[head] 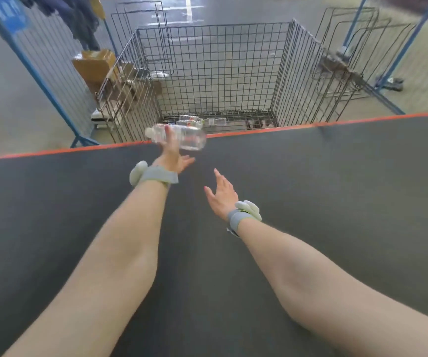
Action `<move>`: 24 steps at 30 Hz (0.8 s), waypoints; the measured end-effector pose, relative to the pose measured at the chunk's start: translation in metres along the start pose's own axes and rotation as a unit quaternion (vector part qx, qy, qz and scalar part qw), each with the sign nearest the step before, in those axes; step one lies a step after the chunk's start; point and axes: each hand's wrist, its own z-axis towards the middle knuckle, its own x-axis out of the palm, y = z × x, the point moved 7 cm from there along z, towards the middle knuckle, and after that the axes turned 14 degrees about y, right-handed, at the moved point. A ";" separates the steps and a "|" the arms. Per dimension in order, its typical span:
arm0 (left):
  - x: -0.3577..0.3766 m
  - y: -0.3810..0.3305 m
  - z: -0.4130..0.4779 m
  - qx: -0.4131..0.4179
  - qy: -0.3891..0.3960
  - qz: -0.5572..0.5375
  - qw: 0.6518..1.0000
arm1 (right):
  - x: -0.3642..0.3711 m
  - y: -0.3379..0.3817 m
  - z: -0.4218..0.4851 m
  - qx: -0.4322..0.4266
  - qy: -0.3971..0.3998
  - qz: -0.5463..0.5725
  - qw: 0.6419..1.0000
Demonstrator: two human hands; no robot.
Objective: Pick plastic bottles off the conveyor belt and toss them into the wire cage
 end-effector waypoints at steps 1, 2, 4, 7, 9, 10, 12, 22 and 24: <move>0.004 -0.019 0.016 -0.003 0.005 0.011 1.000 | -0.006 0.009 0.018 -0.008 -0.007 0.007 1.000; 0.001 -0.027 0.026 -0.010 -0.005 0.032 0.999 | -0.007 0.017 0.034 -0.012 -0.004 0.013 1.000; -0.014 -0.014 0.030 -0.027 -0.043 0.120 0.991 | -0.004 0.023 0.053 -0.016 0.020 0.001 1.000; -0.049 0.042 0.016 -0.110 -0.110 0.359 0.920 | 0.006 0.016 0.057 -0.005 0.058 -0.045 0.997; -0.074 0.077 -0.003 -0.190 -0.123 0.484 0.845 | 0.018 0.008 0.047 0.009 0.077 -0.071 0.994; -0.082 0.089 -0.013 -0.209 -0.117 0.521 0.819 | 0.024 0.003 0.040 0.017 0.086 -0.081 0.993; -0.088 0.105 -0.033 -0.206 -0.093 0.561 0.797 | 0.035 -0.002 0.021 0.033 0.106 -0.098 0.989; -0.096 0.177 -0.140 -0.217 -0.039 0.642 0.734 | 0.065 -0.022 -0.073 0.046 0.153 -0.136 0.978; -0.109 0.199 -0.172 -0.237 -0.037 0.663 0.709 | 0.078 -0.035 -0.098 0.056 0.172 -0.136 0.974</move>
